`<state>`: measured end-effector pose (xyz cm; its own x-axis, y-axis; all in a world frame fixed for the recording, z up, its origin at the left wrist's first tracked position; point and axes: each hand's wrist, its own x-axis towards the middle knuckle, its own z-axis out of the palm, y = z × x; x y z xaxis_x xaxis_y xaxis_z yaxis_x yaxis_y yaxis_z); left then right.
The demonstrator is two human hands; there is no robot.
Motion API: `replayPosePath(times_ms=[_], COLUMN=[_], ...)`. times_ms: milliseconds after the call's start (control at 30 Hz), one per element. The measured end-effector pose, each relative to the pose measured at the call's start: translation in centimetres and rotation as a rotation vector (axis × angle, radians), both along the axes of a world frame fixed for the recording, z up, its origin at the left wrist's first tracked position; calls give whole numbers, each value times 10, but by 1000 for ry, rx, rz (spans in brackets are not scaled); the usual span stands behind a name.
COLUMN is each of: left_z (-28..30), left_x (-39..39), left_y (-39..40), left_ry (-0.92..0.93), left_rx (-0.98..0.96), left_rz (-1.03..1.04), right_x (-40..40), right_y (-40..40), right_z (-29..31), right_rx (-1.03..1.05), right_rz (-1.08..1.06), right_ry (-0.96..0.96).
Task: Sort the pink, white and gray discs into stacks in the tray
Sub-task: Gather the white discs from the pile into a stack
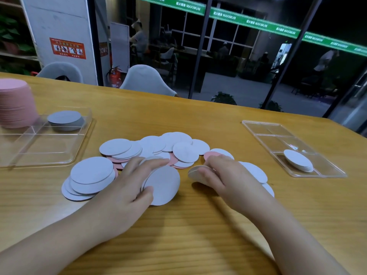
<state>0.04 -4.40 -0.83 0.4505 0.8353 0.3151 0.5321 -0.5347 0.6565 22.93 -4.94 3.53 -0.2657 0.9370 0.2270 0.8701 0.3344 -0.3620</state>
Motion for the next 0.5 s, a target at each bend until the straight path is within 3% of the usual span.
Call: replayPosePath(times_ms=[100,233,500], left_z=[1,1,1], left_x=[0,-1,0], left_y=[0,-1,-3], left_ry=[-7,20,99], left_rx=[-14,20,5], left_rz=[3,-11,-29], right_x=[8,4,-12], right_y=[5,2,-1], right_z=[-5,-9,-17], right_rx=[164,78,-26], right_rz=[54,73,100], right_ry=[162,368,313])
